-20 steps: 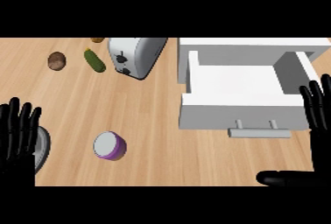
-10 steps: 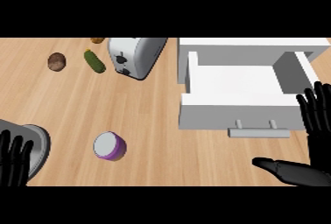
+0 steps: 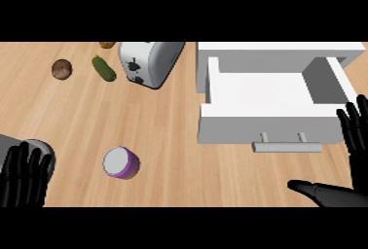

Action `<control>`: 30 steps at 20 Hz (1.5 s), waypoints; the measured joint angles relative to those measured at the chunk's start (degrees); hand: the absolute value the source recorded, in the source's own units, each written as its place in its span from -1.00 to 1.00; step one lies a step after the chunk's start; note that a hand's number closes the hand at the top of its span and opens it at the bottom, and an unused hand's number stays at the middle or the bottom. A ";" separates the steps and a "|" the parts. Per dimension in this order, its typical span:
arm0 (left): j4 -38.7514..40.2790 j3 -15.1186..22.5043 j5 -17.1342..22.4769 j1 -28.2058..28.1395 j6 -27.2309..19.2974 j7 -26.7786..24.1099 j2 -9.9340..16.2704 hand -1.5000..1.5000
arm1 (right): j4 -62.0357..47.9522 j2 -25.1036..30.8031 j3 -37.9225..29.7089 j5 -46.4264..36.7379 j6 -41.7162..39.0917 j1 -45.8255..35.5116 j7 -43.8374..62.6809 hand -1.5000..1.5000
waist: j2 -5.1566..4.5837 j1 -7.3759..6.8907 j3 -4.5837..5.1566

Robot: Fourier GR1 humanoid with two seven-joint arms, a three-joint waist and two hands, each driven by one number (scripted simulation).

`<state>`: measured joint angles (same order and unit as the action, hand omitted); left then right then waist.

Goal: Pick up the can, place it into the drawer and close the drawer

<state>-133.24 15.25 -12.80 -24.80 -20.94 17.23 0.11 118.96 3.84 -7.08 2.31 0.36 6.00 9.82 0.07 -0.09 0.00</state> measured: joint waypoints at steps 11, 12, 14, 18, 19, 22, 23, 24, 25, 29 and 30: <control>15.87 1.14 2.75 3.38 -5.42 -8.16 -0.04 -1.00 | 3.55 0.44 -2.68 2.91 -2.88 4.29 -0.92 -1.00 | -0.02 0.20 0.00; 18.37 1.01 2.88 4.33 -6.15 -9.44 -0.05 -1.00 | 3.83 0.42 -2.65 2.76 -2.83 4.15 -0.75 -1.00 | -0.02 0.21 0.01; 20.79 2.43 3.02 3.83 -7.85 -11.39 -0.07 -1.00 | 2.86 0.65 -2.74 1.93 -2.33 2.47 -0.21 -1.00 | -0.03 0.11 0.02; 27.32 2.49 6.42 2.84 -9.76 -18.35 0.01 -1.00 | 4.30 0.81 -3.99 3.49 -3.50 4.29 -0.42 -1.00 | -0.02 0.14 0.01; 29.18 2.61 7.26 3.36 -10.67 -19.59 0.00 -1.00 | 3.43 0.96 -4.53 3.59 -3.62 3.87 -0.95 -1.00 | -0.01 0.13 0.03; 32.71 2.47 9.55 2.65 -11.70 -24.17 -0.05 -1.00 | 3.86 1.48 -5.62 4.23 -3.81 3.41 0.26 -1.00 | -0.03 0.08 0.01; 34.76 1.32 10.82 3.39 -11.37 -25.63 -0.06 -1.00 | 3.42 1.39 -5.68 4.10 -3.95 3.36 -0.18 -1.00 | -0.02 0.09 0.02; 36.50 0.05 12.13 3.73 -10.71 -27.18 -0.03 -1.00 | 4.06 1.17 -5.42 3.86 -3.75 3.34 0.27 -1.00 | -0.03 0.09 0.01; 38.07 0.15 13.02 4.46 -11.41 -28.13 -0.04 -1.00 | 5.32 1.06 -5.28 3.91 -3.49 3.38 1.50 -1.00 | -0.04 0.11 0.01; 43.91 -1.69 16.25 7.05 -11.29 -31.53 -0.08 -1.00 | 5.58 1.16 -6.16 4.50 -4.28 3.58 1.47 -1.00 | -0.04 0.15 0.03; 44.63 -2.40 16.78 7.61 -10.85 -31.59 0.11 -1.00 | 5.79 0.76 -5.81 3.95 -4.47 4.14 1.12 -1.00 | -0.04 0.17 0.02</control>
<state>-88.61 12.84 3.99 -17.19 -31.78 -14.37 0.23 124.75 4.60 -12.89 6.26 -4.11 10.14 10.94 0.03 0.08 0.02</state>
